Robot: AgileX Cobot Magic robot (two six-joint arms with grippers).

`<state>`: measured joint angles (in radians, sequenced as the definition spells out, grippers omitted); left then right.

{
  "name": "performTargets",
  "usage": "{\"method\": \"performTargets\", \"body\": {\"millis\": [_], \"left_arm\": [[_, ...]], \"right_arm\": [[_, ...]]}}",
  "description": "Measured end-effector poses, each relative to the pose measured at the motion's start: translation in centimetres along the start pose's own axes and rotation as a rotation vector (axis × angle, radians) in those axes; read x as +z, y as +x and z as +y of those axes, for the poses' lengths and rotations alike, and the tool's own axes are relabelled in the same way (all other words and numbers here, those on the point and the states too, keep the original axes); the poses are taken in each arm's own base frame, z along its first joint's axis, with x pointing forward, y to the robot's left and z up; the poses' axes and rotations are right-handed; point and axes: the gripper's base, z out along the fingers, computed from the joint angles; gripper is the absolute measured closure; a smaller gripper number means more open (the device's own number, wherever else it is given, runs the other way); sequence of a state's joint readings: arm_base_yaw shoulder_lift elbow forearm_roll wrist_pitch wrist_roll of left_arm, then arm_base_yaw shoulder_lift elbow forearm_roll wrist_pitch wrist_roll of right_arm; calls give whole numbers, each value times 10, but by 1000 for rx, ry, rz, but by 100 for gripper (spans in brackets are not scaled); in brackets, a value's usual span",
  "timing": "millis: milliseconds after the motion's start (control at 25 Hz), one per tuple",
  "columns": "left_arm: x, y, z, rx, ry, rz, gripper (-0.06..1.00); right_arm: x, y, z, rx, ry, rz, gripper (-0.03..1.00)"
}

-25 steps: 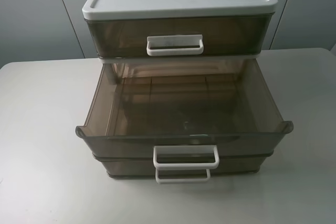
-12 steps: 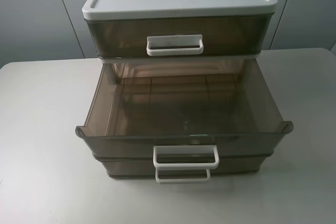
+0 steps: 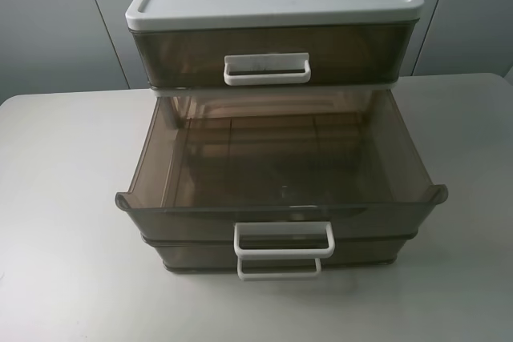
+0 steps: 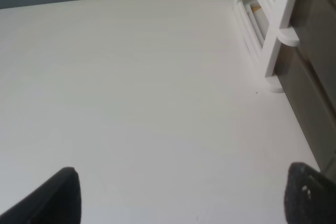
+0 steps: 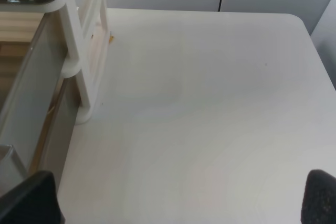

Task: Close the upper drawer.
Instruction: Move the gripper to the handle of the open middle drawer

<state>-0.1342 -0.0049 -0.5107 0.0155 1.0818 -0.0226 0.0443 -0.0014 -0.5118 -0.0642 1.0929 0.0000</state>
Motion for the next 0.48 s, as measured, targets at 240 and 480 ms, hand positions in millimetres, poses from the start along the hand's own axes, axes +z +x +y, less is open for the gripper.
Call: {"method": "performTargets", "body": {"millis": [240, 480], "left_arm": [[0, 0, 0, 0, 0, 0, 20], [0, 0, 0, 0, 0, 0, 20]], "right_arm": [[0, 0, 0, 2, -4, 0, 27], [2, -8, 4, 29, -48, 37, 27]]}}
